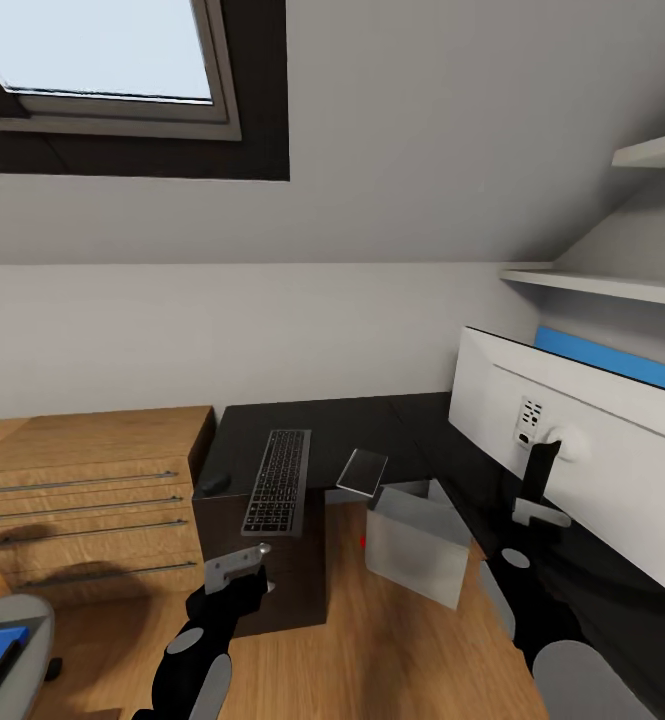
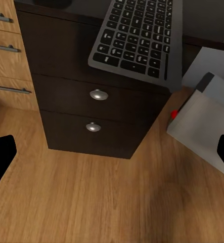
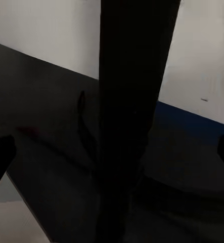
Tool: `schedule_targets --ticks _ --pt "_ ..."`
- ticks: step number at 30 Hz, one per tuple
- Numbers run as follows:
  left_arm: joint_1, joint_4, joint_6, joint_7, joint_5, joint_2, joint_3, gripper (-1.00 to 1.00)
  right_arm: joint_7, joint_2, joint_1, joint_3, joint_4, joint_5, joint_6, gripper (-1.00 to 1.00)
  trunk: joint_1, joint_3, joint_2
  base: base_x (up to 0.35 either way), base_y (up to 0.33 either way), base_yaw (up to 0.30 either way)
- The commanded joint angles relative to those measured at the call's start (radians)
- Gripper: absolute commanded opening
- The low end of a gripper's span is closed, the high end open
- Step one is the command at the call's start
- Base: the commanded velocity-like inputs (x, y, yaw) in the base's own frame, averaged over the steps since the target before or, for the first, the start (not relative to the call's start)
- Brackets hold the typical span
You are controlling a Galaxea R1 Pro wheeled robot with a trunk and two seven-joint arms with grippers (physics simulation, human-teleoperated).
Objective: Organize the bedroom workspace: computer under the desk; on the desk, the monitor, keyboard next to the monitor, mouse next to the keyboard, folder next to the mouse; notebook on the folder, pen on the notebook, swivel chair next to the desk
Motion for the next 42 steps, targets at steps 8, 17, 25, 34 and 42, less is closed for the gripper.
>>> schedule_targets --ticks 8,17,25,34,42 --pt "-0.001 -0.001 0.002 0.009 0.011 0.000 -0.001 1.00 -0.002 -0.010 -0.003 -0.030 0.003 0.000 -0.005 1.00 0.000 -0.001 -0.001 0.000 0.000 0.000" --pt "-0.001 -0.001 0.002 0.009 0.011 0.000 -0.001 1.00 0.002 -0.035 -0.039 -0.043 0.080 -0.021 -0.023 1.00 0.000 -0.001 -0.001 0.000 0.000 0.000" --pt "-0.001 0.001 0.002 0.009 0.011 0.000 -0.001 1.00 0.026 -0.036 -0.049 -0.045 0.107 -0.091 -0.073 1.00 0.000 -0.001 -0.001 0.000 0.000 0.000" --pt "-0.001 0.002 0.002 0.009 0.012 0.000 -0.001 1.00 0.058 -0.039 -0.089 -0.045 0.207 -0.112 -0.084 1.00 0.000 -0.001 -0.001 0.000 0.000 0.000" --pt "-0.001 0.011 0.002 0.008 0.011 -0.001 -0.001 1.00 0.073 -0.059 -0.122 -0.045 0.298 -0.114 -0.109 1.00 0.000 -0.001 -0.001 0.000 0.000 0.000"
